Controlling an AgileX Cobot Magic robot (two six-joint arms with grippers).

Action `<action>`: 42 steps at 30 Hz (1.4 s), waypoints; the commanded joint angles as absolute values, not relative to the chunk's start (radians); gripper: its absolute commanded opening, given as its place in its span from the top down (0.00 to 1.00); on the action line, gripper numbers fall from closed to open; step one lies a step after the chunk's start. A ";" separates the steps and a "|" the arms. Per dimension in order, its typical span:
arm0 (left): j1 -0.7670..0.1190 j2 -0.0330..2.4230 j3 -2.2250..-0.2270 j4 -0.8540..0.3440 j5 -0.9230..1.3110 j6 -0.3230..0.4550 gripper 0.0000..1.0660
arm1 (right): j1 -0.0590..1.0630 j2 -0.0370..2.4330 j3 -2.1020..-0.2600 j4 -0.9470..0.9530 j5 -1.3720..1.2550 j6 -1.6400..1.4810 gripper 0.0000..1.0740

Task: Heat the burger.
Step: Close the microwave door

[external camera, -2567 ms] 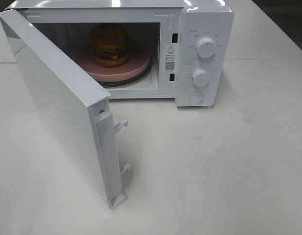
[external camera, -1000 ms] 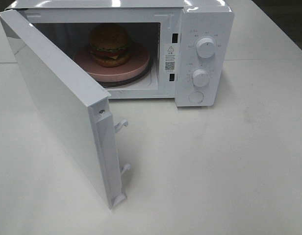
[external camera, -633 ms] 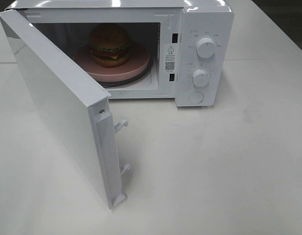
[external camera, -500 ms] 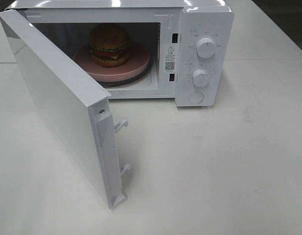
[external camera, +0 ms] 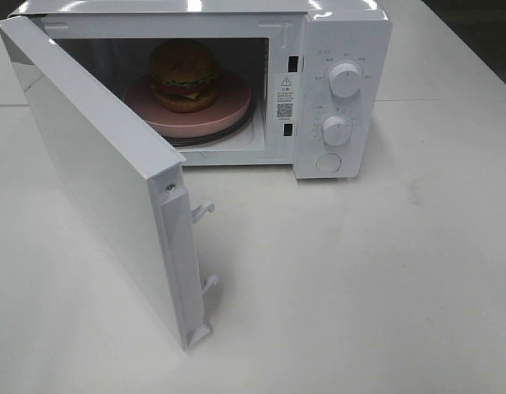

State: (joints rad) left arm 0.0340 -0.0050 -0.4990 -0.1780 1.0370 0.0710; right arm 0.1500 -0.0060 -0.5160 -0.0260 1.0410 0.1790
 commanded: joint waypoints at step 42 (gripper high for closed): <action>0.033 0.440 -0.516 -0.181 0.701 0.052 1.00 | 0.145 -0.031 -0.515 -0.029 1.037 0.184 0.41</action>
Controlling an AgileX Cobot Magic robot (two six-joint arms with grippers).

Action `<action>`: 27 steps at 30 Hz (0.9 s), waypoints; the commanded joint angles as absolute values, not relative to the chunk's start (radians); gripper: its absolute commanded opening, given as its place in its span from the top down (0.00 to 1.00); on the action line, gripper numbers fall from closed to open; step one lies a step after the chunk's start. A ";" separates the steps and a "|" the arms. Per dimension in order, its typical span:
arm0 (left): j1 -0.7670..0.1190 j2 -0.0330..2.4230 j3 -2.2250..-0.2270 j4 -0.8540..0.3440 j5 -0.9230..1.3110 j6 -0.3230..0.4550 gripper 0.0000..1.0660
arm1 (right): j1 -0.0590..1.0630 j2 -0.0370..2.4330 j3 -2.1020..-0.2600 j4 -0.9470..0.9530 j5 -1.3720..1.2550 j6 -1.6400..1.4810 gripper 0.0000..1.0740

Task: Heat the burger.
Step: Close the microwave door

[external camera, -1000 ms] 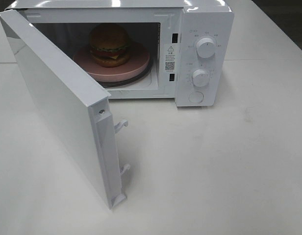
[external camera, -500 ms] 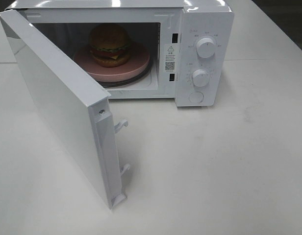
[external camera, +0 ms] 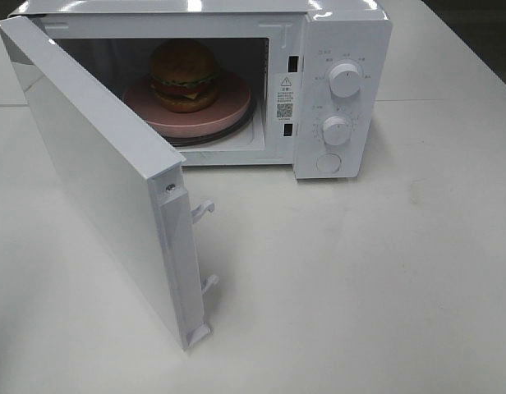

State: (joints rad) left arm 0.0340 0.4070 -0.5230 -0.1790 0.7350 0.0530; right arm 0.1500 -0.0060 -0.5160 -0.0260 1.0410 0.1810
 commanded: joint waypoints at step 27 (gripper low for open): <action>0.017 0.973 -0.400 -0.387 0.223 0.326 1.00 | 0.145 -0.031 -0.515 -0.029 1.037 0.185 0.41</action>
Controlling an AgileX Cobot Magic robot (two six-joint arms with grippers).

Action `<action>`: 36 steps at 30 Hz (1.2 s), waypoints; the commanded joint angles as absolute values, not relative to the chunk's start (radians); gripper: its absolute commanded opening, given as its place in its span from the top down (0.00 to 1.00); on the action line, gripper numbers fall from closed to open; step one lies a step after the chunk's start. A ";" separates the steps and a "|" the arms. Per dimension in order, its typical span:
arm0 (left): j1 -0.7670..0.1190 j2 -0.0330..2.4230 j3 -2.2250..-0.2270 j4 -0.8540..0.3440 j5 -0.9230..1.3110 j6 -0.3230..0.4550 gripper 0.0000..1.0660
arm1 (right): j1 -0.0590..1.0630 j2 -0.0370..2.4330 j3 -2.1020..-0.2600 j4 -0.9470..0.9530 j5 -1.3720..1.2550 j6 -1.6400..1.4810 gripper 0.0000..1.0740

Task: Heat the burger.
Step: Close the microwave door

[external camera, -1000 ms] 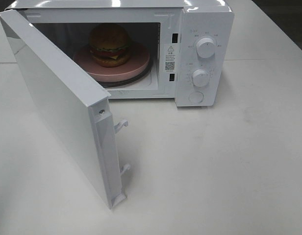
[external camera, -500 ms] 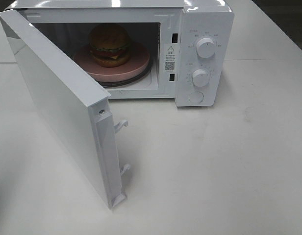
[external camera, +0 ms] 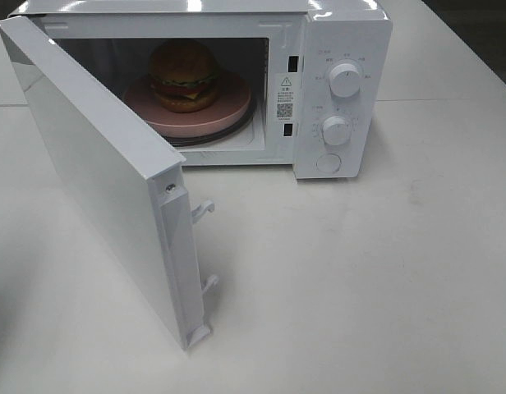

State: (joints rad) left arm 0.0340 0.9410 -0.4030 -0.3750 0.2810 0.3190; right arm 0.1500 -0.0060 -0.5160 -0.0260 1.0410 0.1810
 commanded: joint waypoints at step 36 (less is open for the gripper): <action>-0.636 1.442 -0.400 -0.387 -0.640 0.203 1.00 | 0.145 -0.031 -0.515 -0.029 1.037 0.185 0.41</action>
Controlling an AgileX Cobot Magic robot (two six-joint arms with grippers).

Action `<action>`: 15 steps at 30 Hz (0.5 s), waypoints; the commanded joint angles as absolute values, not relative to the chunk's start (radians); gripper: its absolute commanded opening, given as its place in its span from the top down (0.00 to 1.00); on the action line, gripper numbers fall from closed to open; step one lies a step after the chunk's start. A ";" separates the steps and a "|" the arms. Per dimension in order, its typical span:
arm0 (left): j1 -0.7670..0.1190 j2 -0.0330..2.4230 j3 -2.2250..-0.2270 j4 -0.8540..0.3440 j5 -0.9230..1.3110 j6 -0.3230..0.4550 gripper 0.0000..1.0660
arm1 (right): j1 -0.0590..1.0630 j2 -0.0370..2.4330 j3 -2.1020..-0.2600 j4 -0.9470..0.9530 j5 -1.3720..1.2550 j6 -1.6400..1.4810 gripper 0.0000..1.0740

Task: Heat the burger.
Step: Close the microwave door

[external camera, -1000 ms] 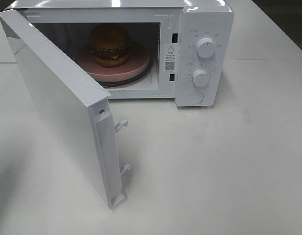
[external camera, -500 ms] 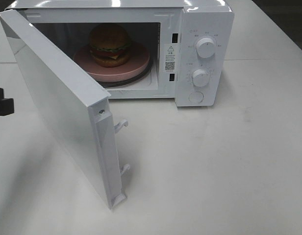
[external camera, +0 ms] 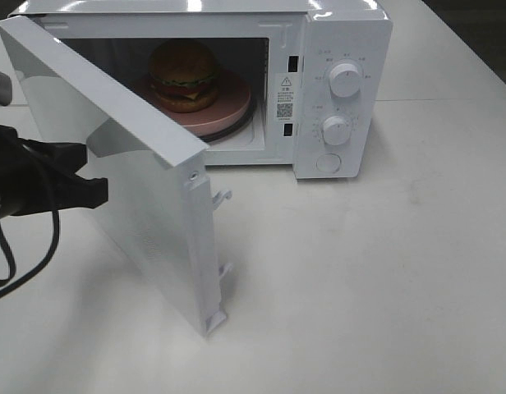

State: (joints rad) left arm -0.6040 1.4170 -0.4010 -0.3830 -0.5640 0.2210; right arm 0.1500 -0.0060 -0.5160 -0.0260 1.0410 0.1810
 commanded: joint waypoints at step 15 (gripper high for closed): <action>-0.711 1.585 -0.480 -0.384 -0.766 0.178 1.00 | 0.145 -0.031 -0.515 -0.029 1.037 0.185 0.41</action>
State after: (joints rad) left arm -0.7020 1.5850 -0.4700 -0.3810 -0.7430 0.1870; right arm 0.1500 -0.0060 -0.5160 -0.0260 1.0410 0.1810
